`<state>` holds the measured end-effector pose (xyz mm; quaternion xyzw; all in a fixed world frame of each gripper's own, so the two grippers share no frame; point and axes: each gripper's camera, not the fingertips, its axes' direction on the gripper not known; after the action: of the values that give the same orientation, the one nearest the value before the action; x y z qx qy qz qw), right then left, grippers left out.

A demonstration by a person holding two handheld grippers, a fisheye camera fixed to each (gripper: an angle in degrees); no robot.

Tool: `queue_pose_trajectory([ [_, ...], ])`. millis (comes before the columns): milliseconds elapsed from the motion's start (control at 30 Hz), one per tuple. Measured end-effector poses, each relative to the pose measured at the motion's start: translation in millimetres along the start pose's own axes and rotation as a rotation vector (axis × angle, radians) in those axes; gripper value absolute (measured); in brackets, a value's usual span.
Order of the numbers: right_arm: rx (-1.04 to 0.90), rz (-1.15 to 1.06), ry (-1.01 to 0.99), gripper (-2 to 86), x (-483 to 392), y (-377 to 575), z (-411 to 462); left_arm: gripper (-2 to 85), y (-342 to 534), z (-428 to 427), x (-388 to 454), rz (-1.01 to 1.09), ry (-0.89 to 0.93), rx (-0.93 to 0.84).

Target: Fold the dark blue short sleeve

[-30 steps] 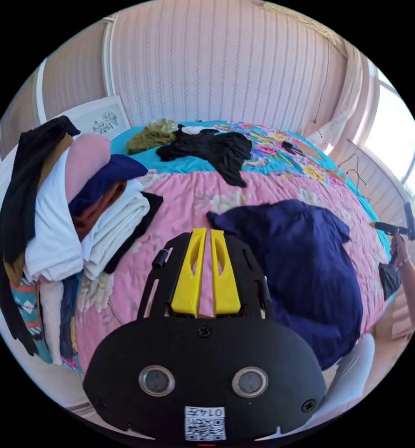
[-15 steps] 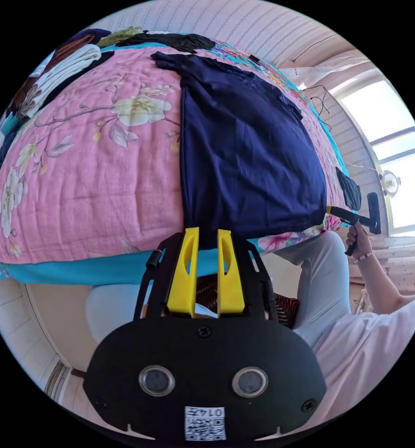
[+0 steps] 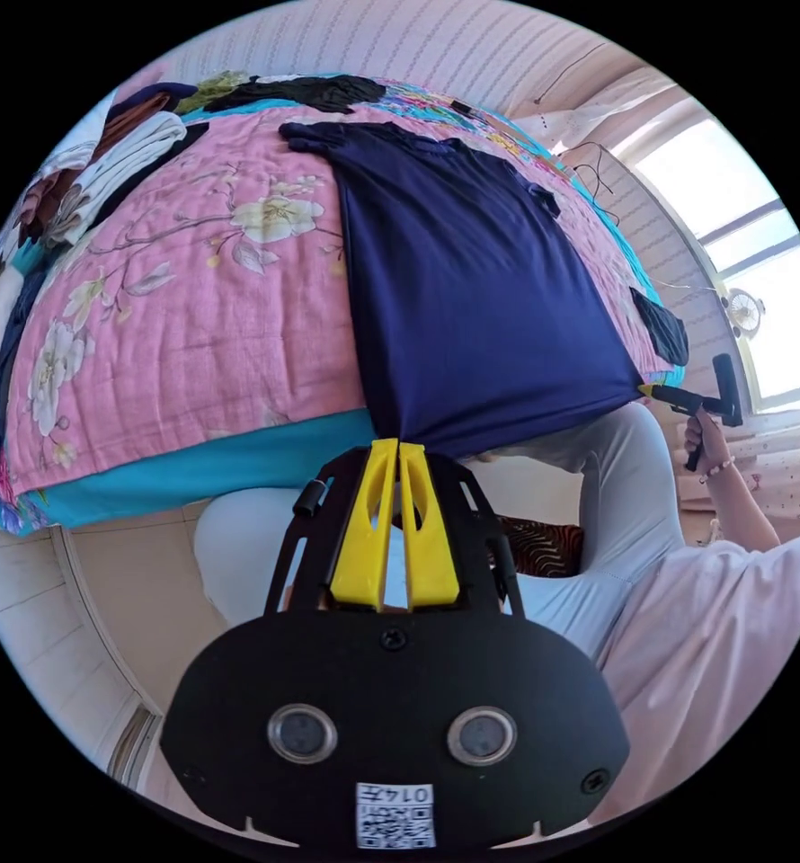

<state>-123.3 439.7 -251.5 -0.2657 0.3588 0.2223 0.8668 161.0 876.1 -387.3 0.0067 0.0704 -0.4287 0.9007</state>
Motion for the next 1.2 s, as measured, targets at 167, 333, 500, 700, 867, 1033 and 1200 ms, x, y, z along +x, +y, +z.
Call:
queue_pose_trajectory([
  [167,-0.094,0.011,0.082,1.1,-13,-12,33,-0.7,-7,13,3,-0.051,-0.052,0.002],
  [333,-0.048,0.056,0.098,1.8,-6,0,20,-0.5,8,2,6,-0.066,-0.010,0.065],
  [500,0.082,0.066,0.039,2.6,1,16,-5,-0.9,-5,-7,31,0.024,-0.007,0.151],
  [700,0.221,-0.050,0.048,3.2,-16,-6,-16,-0.4,-112,14,98,0.295,0.024,0.264],
  [867,0.327,-0.184,0.178,4.1,-40,-74,8,0.2,-258,58,179,0.547,0.018,0.295],
  [1033,0.328,-0.211,0.125,5.9,-33,-185,43,0.5,-413,122,262,0.705,-0.013,0.284],
  [1200,0.342,-0.130,0.059,6.4,-14,-251,63,1.2,-530,192,339,0.724,0.041,0.227],
])
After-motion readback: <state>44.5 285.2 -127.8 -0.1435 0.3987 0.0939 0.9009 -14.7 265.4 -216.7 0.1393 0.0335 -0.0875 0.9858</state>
